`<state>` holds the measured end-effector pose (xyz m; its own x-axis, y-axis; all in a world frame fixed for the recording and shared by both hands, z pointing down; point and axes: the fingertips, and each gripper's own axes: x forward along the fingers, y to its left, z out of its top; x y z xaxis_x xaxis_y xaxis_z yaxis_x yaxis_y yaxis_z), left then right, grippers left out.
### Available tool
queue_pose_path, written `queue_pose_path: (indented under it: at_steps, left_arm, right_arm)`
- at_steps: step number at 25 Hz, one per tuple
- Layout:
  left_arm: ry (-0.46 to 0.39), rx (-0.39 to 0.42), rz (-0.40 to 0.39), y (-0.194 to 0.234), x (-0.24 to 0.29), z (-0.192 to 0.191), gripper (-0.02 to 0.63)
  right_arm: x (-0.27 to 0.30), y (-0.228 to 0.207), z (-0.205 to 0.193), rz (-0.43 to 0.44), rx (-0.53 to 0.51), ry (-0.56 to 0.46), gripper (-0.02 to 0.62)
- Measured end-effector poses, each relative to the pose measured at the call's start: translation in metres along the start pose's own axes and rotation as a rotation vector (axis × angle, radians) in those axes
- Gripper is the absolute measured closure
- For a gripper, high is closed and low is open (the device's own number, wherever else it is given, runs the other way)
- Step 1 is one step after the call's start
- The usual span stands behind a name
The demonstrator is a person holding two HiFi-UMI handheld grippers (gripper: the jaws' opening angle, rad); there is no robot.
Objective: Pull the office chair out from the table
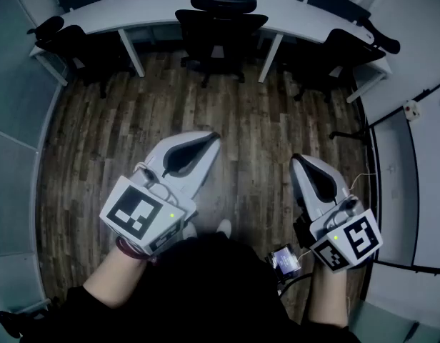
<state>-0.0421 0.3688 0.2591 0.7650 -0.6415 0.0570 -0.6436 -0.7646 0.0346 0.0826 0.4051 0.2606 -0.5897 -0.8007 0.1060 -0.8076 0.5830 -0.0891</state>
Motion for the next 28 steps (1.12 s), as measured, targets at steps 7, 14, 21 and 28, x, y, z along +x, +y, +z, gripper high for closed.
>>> queue_pose_path:
  at_steps: [7, 14, 21, 28]
  left_arm:
    - [-0.001, -0.022, -0.027, -0.026, 0.02, -0.003, 0.603]
    - [0.032, -0.006, -0.026, -0.038, 0.039, -0.013, 0.601]
    - [0.047, 0.004, 0.002, -0.048, 0.069, -0.015, 0.603]
    - [0.072, -0.008, -0.015, -0.057, 0.091, -0.025, 0.601]
  right_arm:
    - [-0.013, -0.009, -0.005, 0.002, -0.014, -0.001, 0.595]
    - [-0.025, -0.023, -0.012, 0.018, -0.043, -0.012, 0.595]
    - [-0.036, -0.05, -0.013, 0.045, -0.006, -0.042, 0.595]
    - [-0.035, -0.076, -0.015, 0.085, 0.052, -0.071, 0.595]
